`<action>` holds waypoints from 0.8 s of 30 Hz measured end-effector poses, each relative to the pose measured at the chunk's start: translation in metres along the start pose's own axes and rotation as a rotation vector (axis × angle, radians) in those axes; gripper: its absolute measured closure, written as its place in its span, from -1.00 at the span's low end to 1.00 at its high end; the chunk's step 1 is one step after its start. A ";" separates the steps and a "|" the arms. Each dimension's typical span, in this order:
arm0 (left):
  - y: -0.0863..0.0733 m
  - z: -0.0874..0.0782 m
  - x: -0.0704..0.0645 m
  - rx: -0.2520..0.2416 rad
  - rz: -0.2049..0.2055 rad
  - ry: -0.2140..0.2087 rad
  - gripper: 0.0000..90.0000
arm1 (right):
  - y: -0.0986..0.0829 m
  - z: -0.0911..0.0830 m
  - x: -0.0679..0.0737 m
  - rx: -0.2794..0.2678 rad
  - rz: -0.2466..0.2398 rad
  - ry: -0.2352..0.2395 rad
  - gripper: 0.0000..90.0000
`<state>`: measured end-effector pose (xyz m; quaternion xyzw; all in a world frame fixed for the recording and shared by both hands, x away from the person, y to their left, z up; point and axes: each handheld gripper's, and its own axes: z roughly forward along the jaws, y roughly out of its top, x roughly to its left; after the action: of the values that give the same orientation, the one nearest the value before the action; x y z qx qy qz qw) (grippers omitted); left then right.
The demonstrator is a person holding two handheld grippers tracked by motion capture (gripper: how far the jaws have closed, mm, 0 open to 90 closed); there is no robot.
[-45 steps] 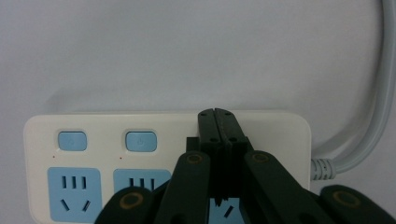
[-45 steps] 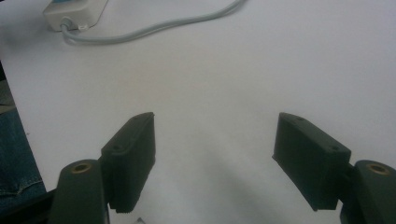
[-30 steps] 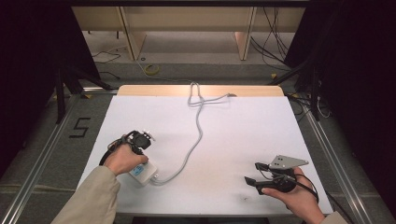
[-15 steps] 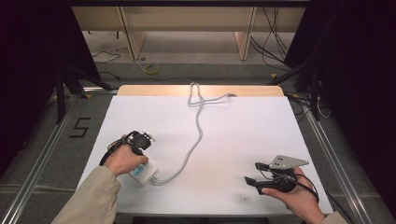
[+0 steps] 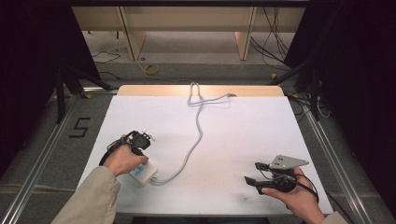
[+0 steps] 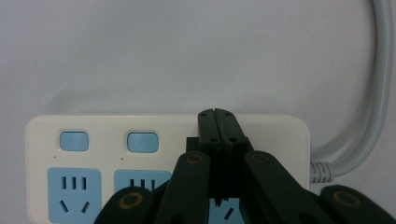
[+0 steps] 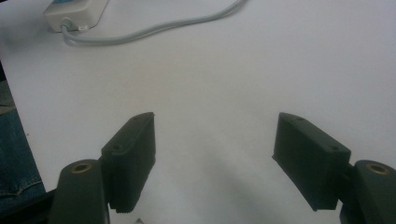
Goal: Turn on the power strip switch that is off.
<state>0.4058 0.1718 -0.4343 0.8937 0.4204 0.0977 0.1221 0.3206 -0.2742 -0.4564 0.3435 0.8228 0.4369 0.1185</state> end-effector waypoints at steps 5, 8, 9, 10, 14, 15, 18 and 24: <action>-0.001 0.000 -0.001 -0.035 -0.004 0.005 1.00 | 0.000 0.000 0.000 0.000 -0.002 0.000 -0.34; 0.000 -0.003 -0.001 -0.071 -0.009 0.006 1.00 | 0.000 0.000 0.000 -0.003 -0.001 0.000 -0.34; 0.000 -0.004 -0.001 -0.081 -0.007 0.006 0.99 | 0.000 0.000 0.000 -0.003 -0.001 0.000 -0.34; 0.000 -0.005 -0.001 -0.093 -0.003 0.009 0.99 | 0.000 0.000 0.000 0.000 -0.002 0.000 -0.34; 0.000 -0.007 -0.001 -0.175 -0.014 0.028 0.72 | 0.000 0.000 0.000 -0.001 -0.003 -0.001 -0.34; 0.000 -0.008 -0.001 -0.186 -0.010 0.033 0.73 | 0.000 0.000 0.000 -0.002 -0.003 -0.001 -0.34; 0.000 -0.012 0.000 -0.236 -0.012 0.047 0.66 | 0.000 0.000 0.000 -0.001 -0.002 -0.001 -0.34; -0.001 -0.015 0.001 -0.375 -0.018 0.044 0.31 | 0.000 0.000 0.000 -0.002 -0.003 -0.001 -0.34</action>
<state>0.4019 0.1750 -0.4201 0.8492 0.4052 0.1928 0.2782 0.3206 -0.2744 -0.4561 0.3423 0.8228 0.4376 0.1198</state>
